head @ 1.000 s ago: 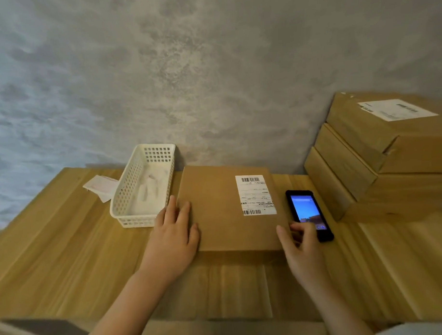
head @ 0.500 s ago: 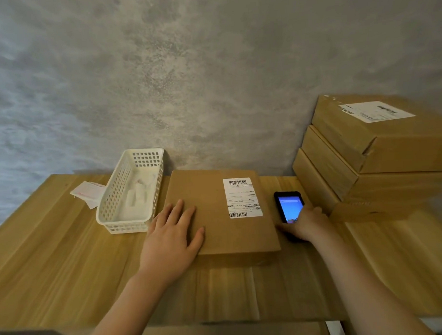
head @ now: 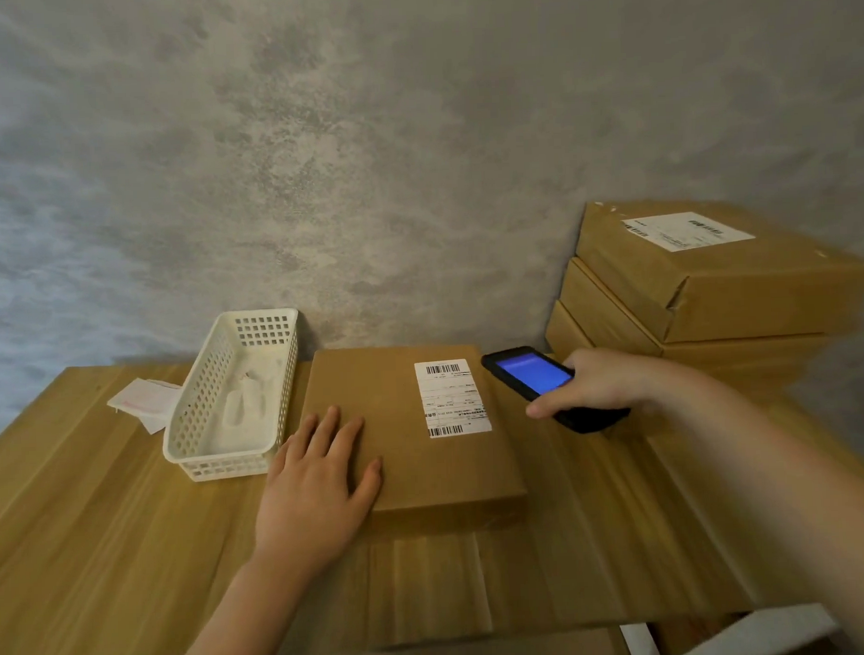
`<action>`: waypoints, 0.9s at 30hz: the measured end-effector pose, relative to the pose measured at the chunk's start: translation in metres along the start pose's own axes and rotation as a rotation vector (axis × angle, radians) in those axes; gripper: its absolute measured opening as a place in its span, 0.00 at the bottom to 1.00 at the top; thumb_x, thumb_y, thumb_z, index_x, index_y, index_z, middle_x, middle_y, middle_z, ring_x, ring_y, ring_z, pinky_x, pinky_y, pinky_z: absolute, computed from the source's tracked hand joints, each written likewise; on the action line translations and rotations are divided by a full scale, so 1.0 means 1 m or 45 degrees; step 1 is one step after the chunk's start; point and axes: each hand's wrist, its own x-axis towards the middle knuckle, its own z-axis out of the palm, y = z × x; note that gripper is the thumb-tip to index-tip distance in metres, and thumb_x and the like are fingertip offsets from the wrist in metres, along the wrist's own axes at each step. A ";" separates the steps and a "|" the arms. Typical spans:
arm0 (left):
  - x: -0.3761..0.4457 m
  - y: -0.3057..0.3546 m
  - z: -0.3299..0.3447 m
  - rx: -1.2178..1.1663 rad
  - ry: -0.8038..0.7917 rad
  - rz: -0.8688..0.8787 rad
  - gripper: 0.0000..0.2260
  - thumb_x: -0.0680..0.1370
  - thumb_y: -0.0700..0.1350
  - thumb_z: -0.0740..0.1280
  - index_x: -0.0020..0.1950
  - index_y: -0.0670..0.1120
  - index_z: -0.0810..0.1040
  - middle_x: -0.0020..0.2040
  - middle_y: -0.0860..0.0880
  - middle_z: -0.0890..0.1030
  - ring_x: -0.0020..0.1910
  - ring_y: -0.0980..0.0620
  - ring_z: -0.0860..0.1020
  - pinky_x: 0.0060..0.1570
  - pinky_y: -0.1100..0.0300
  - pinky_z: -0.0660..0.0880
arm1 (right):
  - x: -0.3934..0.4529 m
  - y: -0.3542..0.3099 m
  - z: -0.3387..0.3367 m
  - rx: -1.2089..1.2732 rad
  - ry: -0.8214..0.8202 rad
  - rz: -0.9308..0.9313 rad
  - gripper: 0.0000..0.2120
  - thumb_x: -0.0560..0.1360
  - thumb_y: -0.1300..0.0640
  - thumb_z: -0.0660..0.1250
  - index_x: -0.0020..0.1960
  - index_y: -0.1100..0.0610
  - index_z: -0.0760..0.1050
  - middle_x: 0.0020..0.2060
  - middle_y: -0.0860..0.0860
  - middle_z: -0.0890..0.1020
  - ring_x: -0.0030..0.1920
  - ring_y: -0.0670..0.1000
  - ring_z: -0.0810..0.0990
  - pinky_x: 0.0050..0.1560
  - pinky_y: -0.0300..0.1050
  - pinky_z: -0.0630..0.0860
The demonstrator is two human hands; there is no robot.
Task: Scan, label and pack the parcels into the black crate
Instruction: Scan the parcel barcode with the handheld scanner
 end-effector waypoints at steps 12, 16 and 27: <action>0.000 -0.001 0.001 0.002 0.011 -0.003 0.33 0.77 0.68 0.43 0.77 0.55 0.63 0.78 0.50 0.62 0.78 0.47 0.58 0.74 0.49 0.57 | -0.027 -0.025 0.011 -0.012 -0.144 -0.002 0.29 0.65 0.36 0.75 0.52 0.57 0.74 0.47 0.56 0.80 0.43 0.53 0.84 0.39 0.45 0.83; 0.000 0.000 0.001 -0.003 0.023 -0.001 0.33 0.76 0.68 0.43 0.77 0.55 0.64 0.78 0.50 0.63 0.78 0.47 0.59 0.74 0.48 0.58 | -0.029 -0.026 0.011 -0.049 -0.158 -0.011 0.30 0.64 0.35 0.75 0.53 0.57 0.74 0.48 0.56 0.80 0.44 0.54 0.85 0.40 0.45 0.84; 0.000 -0.002 0.004 -0.002 0.013 -0.003 0.32 0.77 0.67 0.45 0.76 0.55 0.64 0.77 0.50 0.64 0.78 0.47 0.59 0.74 0.49 0.58 | -0.033 -0.028 0.011 -0.063 -0.163 -0.002 0.30 0.65 0.34 0.74 0.53 0.57 0.74 0.49 0.57 0.79 0.44 0.55 0.85 0.41 0.46 0.84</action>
